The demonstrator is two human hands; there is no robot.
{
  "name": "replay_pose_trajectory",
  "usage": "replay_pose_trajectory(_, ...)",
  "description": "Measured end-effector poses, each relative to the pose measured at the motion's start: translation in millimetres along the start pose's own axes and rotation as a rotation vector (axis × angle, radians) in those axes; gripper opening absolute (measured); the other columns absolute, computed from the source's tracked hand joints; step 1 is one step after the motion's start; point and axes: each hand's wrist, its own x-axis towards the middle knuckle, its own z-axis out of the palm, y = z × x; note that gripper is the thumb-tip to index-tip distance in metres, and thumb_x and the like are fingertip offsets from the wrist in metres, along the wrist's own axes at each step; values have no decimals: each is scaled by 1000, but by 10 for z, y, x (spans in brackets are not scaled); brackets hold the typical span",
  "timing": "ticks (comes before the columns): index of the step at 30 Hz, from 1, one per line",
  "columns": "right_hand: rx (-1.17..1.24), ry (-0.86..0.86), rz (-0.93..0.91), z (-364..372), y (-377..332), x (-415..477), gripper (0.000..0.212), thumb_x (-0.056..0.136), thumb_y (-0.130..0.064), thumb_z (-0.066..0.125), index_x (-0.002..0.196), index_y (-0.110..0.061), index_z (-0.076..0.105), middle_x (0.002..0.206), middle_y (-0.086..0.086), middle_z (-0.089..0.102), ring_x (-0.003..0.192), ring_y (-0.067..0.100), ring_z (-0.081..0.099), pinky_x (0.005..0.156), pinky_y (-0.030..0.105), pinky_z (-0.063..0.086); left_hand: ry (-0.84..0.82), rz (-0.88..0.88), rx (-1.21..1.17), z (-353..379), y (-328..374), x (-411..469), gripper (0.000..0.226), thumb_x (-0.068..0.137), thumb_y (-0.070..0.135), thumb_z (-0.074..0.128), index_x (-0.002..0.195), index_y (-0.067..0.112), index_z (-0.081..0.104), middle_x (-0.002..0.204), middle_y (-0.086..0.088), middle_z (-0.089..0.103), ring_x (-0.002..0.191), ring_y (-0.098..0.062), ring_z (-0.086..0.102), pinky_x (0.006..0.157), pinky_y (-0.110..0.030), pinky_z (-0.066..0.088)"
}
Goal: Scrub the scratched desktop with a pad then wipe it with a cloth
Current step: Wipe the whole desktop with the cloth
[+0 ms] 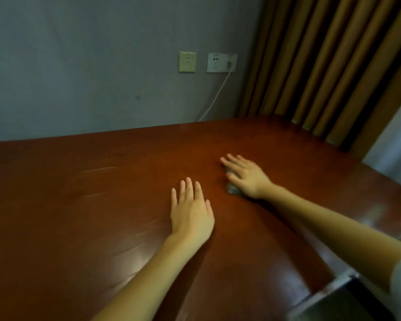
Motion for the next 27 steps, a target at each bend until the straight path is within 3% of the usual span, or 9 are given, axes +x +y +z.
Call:
replay_pose_trajectory(3, -31, -30, 240, -59, 325, 238, 58, 98, -53, 22, 151, -33, 10, 160, 0, 10, 147, 26, 8, 119, 41, 9, 32, 74, -21, 0, -145, -190, 56, 103, 38, 17, 153, 17, 5, 161, -1, -3, 148, -15, -5, 121, -34, -3)
replay_pose_trajectory(5, -43, -32, 290, -49, 147, 414, 60, 98, -53, 21, 152, -31, 9, 160, 1, 9, 147, 27, 8, 118, 44, 9, 47, 52, -23, -38, -292, -287, 55, 103, 38, 18, 154, 19, 6, 161, 3, -1, 148, -12, -4, 120, -33, -3)
replay_pose_trajectory(8, -37, -37, 187, 33, -405, 483, 60, 98, -53, 22, 152, -31, 8, 161, 0, 8, 147, 26, 7, 117, 43, 8, 73, -7, 0, -73, -402, -404, 55, 103, 37, 19, 154, 19, 8, 161, 4, 0, 148, -11, -3, 120, -33, -3)
replay_pose_trajectory(11, -53, -20, -51, 101, -838, 44, 58, 98, -51, 24, 151, -34, 7, 160, -3, 7, 147, 20, 5, 118, 40, 5, 80, -29, 6, -75, -383, -434, 55, 102, 37, 19, 154, 18, 9, 161, 4, 2, 148, -12, -1, 120, -35, -2)
replay_pose_trajectory(14, -33, -20, -254, 89, -744, -626, 59, 97, -53, 26, 151, -38, 6, 160, -8, 5, 146, 13, 3, 117, 36, 3, 85, -36, 13, -74, -368, -443, 56, 102, 38, 20, 154, 18, 10, 161, 4, 3, 148, -12, 0, 120, -36, -1)
replay_pose_trajectory(16, -34, -24, -213, -6, -380, -787, 64, 90, -56, 20, 151, -37, 8, 160, -7, 7, 147, 15, 5, 117, 34, 6, 81, -36, 10, -70, -382, -447, 57, 102, 40, 19, 154, 19, 8, 161, 3, 1, 148, -12, -2, 120, -36, -2)
replay_pose_trajectory(19, -51, -83, 16, -108, 54, -597, 64, 91, -59, 14, 151, -36, 5, 160, -4, 7, 148, 21, 5, 119, 38, 7, 72, -30, 9, -74, -378, -474, 58, 102, 41, 18, 154, 19, 5, 161, 2, -1, 148, -13, -4, 121, -37, -2)
replay_pose_trajectory(23, -68, -66, 166, -11, -238, -29, 58, 98, -54, 18, 152, -34, 6, 160, -1, 7, 147, 23, 6, 118, 42, 7, 92, -25, -17, -80, -398, -466, 58, 102, 41, 21, 154, 17, 8, 161, 2, 2, 148, -13, -1, 121, -35, -1)
replay_pose_trajectory(27, -79, -42, 9, 88, -919, -34, 57, 99, -51, 19, 152, -33, 6, 160, -2, 7, 148, 21, 6, 118, 40, 6, 136, -81, -46, -69, -404, -445, 61, 101, 38, 26, 153, 10, 9, 161, -5, 4, 148, -17, 2, 121, -33, 0)
